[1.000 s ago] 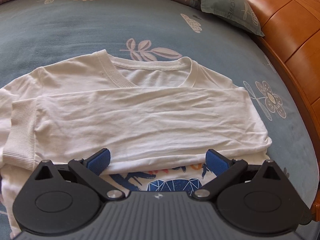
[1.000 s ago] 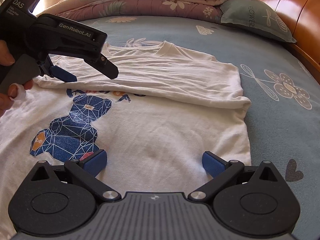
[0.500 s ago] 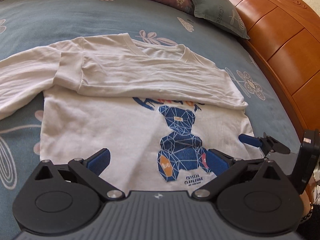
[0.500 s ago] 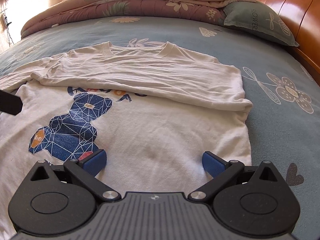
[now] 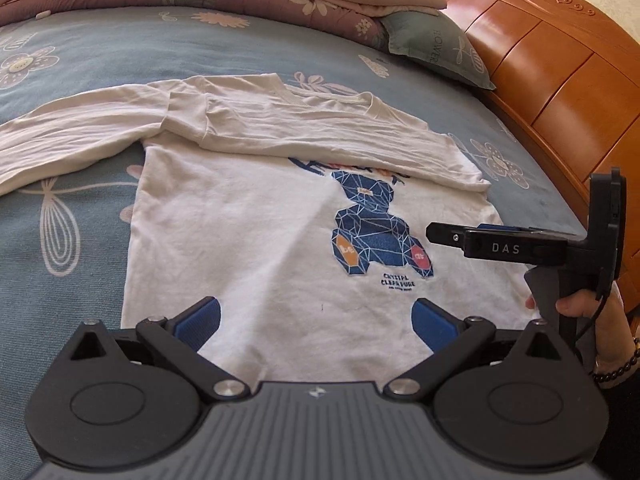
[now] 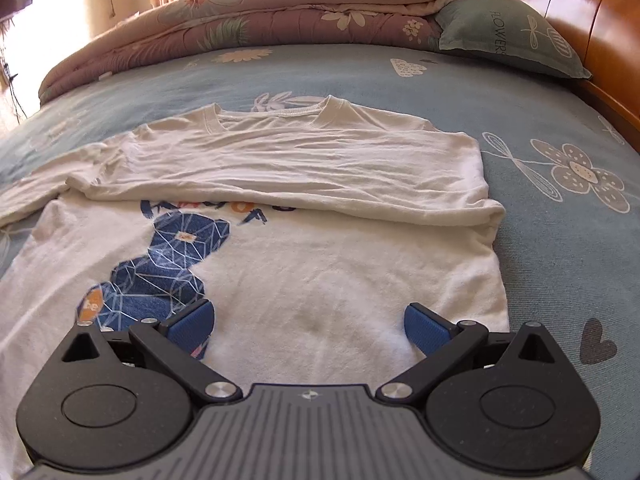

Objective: Fold clothes
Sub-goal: 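Move the left gripper along the unfolded sleeve toward its cuff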

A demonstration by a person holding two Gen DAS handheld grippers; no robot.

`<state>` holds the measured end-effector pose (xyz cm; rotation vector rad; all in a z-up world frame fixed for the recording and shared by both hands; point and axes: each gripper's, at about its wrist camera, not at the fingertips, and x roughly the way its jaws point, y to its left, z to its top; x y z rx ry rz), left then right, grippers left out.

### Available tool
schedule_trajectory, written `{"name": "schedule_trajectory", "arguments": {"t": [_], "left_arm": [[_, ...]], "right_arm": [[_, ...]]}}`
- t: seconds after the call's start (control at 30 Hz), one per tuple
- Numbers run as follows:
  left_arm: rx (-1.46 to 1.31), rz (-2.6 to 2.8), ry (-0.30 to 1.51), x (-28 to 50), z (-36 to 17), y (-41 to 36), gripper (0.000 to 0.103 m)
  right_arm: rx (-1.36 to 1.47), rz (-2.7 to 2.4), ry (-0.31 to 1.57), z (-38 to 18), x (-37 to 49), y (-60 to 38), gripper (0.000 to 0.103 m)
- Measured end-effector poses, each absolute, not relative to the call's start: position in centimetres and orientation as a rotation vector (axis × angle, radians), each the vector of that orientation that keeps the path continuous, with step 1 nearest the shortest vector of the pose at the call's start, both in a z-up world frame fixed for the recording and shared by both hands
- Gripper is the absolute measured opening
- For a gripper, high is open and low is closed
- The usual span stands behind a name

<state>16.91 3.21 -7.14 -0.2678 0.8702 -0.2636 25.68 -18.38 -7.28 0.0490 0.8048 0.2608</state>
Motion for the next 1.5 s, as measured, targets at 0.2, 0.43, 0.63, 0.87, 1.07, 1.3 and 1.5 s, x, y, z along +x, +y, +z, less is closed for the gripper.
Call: {"name": "schedule_trajectory", "arguments": {"t": [0.2, 0.43, 0.63, 0.87, 1.07, 1.3, 1.5], "left_arm": [[-0.299, -0.238, 0.922, 17.1, -8.8, 2.6, 0.101], [-0.289, -0.171, 0.848, 17.7, -5.8, 6.5, 0.101], [-0.365, 0.026, 0.767, 24.0, -2.6, 13.9, 0.101], [-0.526, 0.112, 0.77, 31.6, -5.2, 20.5, 0.101], [-0.574, 0.187, 0.763, 33.9, -9.6, 25.5, 0.101], [-0.579, 0.272, 0.727, 34.5, -8.6, 27.4, 0.101], [-0.572, -0.07, 0.785, 37.6, -6.7, 21.0, 0.101]], "right_arm": [[0.131, 0.355, 0.844, -7.5, 25.7, -17.9, 0.103], [-0.039, 0.348, 0.849, -8.2, 25.1, -16.0, 0.103], [-0.113, 0.328, 0.825, -8.6, 24.4, -15.3, 0.103], [-0.118, 0.319, 0.807, -8.7, 24.2, -15.2, 0.103], [-0.121, 0.324, 0.805, -8.6, 24.2, -15.2, 0.103], [-0.122, 0.327, 0.795, -8.8, 24.1, -15.3, 0.103], [-0.121, 0.324, 0.788, -8.8, 23.9, -15.3, 0.103]]}}
